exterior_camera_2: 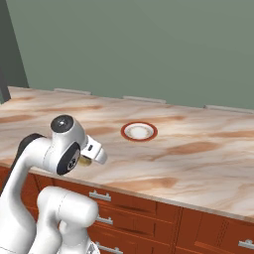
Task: Pick the candle and candle from the dining table and place them in the open cabinet. Close the cabinet after placing the objects.
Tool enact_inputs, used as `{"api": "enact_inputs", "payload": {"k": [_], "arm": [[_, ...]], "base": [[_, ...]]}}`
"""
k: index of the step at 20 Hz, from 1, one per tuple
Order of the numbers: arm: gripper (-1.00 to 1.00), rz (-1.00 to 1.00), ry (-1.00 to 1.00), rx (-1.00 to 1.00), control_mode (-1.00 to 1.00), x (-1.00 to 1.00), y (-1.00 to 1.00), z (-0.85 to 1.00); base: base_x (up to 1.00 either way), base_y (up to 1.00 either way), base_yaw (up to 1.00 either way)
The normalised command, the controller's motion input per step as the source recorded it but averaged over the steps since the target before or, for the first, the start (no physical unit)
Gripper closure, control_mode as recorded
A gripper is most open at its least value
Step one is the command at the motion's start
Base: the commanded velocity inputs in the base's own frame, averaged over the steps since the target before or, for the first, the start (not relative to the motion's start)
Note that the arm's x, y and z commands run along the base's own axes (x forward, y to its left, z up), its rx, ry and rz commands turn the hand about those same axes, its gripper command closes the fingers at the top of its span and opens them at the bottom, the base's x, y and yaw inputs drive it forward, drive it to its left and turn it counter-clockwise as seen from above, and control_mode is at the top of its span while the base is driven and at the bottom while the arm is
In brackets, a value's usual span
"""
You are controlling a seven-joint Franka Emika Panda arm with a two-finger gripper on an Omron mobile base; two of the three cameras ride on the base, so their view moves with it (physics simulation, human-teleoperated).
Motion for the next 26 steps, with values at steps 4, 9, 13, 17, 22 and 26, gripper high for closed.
{"api": "enact_inputs", "payload": {"k": [4, 9, 13, 17, 22, 26], "arm": [[1.00, -0.19, -0.13, 0.00, -1.00, -0.22, 0.42, -0.33], [1.00, -0.15, -0.07, -0.04, -1.00, -0.15, 0.10, -0.31], [1.00, -0.02, 0.00, 0.00, -1.00, -0.06, 0.00, -0.15], [1.00, 0.00, -0.01, 0.00, -1.00, -0.22, 0.00, -0.17], [1.00, 0.00, 0.00, 0.00, 1.00, -0.17, 0.00, -0.13], [1.00, 0.00, 0.00, 0.00, 1.00, 0.00, 0.00, 0.00]], "base": [[0.00, 0.00, 0.00], [0.00, 0.00, 0.00], [0.00, 0.00, 0.00], [0.00, 0.00, 0.00], [-0.57, 0.00, 0.00], [-1.00, 0.00, 0.00]]}}
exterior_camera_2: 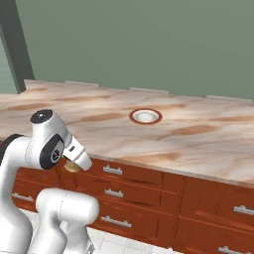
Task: Pick the candle and candle from the dining table and place them in the open cabinet. Close the cabinet after placing the objects.
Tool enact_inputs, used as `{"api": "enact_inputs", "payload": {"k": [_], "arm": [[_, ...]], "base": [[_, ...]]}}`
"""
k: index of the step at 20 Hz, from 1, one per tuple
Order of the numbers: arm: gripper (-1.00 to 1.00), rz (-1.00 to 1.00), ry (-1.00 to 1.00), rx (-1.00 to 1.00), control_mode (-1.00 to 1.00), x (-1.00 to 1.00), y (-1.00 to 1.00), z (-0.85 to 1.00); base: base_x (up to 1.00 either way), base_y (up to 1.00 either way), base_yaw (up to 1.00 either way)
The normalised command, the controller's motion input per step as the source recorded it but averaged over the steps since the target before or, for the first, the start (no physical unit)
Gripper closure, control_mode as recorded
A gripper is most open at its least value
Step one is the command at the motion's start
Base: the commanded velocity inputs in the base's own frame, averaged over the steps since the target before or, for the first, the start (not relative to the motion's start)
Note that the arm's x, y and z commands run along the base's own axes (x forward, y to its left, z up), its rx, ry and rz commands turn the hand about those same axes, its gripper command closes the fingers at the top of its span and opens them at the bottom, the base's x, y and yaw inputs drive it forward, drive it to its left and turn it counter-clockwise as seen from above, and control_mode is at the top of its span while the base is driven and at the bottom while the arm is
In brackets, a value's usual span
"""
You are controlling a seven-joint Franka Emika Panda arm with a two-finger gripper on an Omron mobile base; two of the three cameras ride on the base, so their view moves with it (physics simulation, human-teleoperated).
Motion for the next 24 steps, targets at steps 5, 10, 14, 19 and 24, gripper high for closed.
{"api": "enact_inputs", "payload": {"k": [5, 10, 14, 19, 24], "arm": [[1.00, 0.00, 0.00, 0.00, 1.00, 0.00, 0.00, 0.00], [1.00, 0.00, 0.00, 0.00, 1.00, 0.00, 0.00, 0.00], [1.00, 0.00, 0.00, 0.00, 1.00, 0.00, 0.00, 0.00], [1.00, 0.00, 0.00, 0.00, 1.00, 0.00, 0.00, 0.00], [1.00, 0.00, 0.00, 0.00, 1.00, 0.00, 0.00, 0.00]], "base": [[-0.88, 0.00, -0.07], [-0.42, 0.00, -0.48], [-0.33, 0.00, -0.70], [-0.06, 0.00, -0.76], [0.14, 0.00, -0.74]]}}
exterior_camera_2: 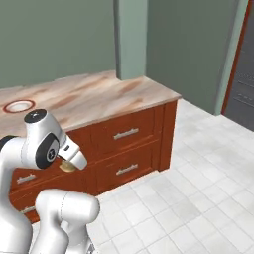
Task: Pick the candle and candle from the dining table and place them in the open cabinet. Close the cabinet after placing the objects.
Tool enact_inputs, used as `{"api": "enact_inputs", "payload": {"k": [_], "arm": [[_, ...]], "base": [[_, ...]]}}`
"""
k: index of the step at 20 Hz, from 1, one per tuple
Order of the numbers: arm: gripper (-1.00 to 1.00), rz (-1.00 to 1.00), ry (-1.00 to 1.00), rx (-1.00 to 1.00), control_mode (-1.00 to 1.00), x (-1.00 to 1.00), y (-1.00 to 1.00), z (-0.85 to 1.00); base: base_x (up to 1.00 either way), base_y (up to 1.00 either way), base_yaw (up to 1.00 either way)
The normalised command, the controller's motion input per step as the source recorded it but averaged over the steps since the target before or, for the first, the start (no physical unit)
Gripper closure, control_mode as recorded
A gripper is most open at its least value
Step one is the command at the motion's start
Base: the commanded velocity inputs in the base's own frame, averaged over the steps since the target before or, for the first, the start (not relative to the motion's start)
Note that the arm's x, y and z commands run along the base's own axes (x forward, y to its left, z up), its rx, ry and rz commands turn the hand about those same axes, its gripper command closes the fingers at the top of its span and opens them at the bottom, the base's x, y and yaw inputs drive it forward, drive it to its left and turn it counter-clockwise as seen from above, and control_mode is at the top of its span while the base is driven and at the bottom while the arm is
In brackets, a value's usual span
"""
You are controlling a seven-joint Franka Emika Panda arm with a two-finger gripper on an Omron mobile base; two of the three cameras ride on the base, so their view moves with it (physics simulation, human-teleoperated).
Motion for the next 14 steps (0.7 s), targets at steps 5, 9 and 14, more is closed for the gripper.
{"api": "enact_inputs", "payload": {"k": [5, 9, 14], "arm": [[1.00, 0.00, 0.00, 0.00, 1.00, 0.00, 0.00, 0.00], [1.00, 0.00, 0.00, 0.00, 1.00, 0.00, 0.00, 0.00], [1.00, 0.00, 0.00, 0.00, 1.00, 0.00, 0.00, 0.00]], "base": [[0.51, 0.00, -0.58], [0.97, 0.00, -0.36], [1.00, -0.01, -0.24]]}}
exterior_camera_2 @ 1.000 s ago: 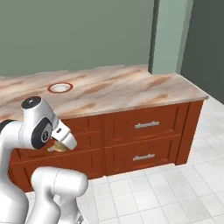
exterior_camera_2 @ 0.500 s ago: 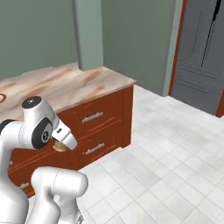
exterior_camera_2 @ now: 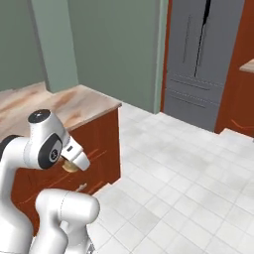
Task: Pick the candle and candle from the dining table and place them in the open cabinet. Close the cabinet after placing the objects.
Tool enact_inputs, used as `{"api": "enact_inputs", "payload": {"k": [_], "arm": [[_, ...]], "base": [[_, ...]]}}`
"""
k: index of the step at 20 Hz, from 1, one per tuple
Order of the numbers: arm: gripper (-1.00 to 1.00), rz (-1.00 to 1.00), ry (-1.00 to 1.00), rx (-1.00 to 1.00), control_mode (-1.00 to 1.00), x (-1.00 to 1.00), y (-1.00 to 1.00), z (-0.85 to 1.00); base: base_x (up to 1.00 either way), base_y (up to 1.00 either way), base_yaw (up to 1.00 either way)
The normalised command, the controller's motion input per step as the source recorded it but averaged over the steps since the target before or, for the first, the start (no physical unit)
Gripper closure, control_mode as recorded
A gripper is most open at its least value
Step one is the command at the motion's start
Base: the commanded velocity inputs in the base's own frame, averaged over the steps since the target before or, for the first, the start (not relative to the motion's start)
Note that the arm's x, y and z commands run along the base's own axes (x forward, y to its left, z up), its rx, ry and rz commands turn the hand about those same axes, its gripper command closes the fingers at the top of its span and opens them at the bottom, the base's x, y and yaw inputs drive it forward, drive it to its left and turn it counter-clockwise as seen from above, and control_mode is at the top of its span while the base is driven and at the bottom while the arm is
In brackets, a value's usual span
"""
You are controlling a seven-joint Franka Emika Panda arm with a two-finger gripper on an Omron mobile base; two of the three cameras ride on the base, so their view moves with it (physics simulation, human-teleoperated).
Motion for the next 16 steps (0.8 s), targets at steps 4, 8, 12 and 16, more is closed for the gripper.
{"api": "enact_inputs", "payload": {"k": [4, 8, 12, 16], "arm": [[1.00, 0.00, 0.00, 0.00, 1.00, 0.00, 0.00, 0.00], [1.00, 0.00, 0.00, 0.00, 1.00, 0.00, 0.00, 0.00], [1.00, 0.00, 0.00, 0.00, 1.00, 0.00, 0.00, 0.00], [1.00, 0.00, 0.00, 0.00, 1.00, 0.00, 0.00, 0.00]], "base": [[1.00, -0.02, -0.28], [0.99, 0.00, -0.50], [0.88, 0.00, -0.63], [0.98, 0.00, -0.57]]}}
